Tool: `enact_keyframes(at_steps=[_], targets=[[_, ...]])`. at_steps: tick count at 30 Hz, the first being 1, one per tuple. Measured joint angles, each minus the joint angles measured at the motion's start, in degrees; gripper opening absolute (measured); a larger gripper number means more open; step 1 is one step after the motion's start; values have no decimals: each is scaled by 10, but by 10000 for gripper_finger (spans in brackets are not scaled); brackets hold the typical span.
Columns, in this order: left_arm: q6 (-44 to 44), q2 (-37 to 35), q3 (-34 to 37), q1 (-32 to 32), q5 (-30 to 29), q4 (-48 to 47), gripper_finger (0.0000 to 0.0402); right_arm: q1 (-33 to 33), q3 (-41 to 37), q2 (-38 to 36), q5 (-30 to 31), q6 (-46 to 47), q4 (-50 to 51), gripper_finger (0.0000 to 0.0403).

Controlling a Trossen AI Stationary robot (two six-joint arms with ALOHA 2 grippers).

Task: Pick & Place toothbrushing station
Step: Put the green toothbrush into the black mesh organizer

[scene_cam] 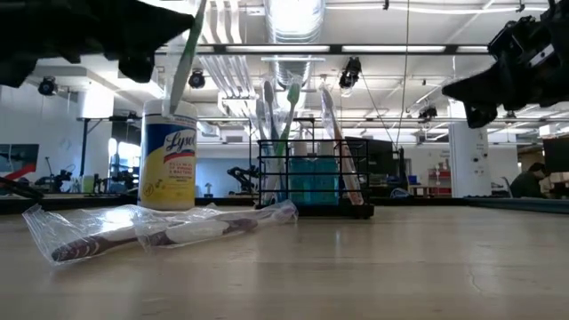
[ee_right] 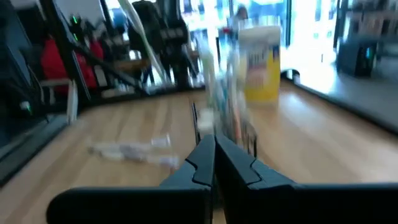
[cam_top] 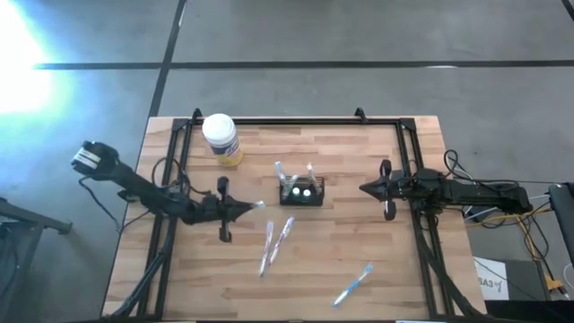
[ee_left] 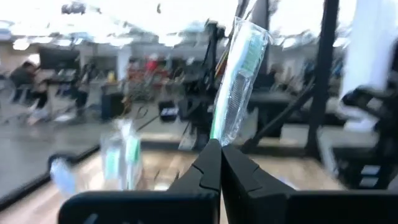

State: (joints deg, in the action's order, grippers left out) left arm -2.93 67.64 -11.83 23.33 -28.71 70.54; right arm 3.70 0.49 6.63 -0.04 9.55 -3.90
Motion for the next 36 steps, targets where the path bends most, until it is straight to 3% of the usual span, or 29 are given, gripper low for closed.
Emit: enact_keyframes(at_steps=[4, 9, 16, 19, 23, 30, 36], targets=[[1, -15, -4, -37, 81, -2, 0, -1, 0, 4, -18, -2, -68, 8], [1, -21, -38, -60, 124, -37, 0, -1, 0, 23, -80, -10, -150, 8], [-10, -19, -169, -68, 128, -253, 0, -1, 33, 94, -88, -10, -220, 27], [-34, -19, -236, -68, 129, -338, 0, -1, 66, 143, -89, -15, -219, 53], [-62, -19, -290, -72, 129, -385, 0, -1, 121, 220, -89, -38, -220, 94], [-67, -16, -301, -114, 165, -384, 0, -1, 232, 366, -95, -80, -224, 151], [-53, 7, -301, -149, 218, -353, 0, -1, 331, 506, -149, -129, -222, 190]])
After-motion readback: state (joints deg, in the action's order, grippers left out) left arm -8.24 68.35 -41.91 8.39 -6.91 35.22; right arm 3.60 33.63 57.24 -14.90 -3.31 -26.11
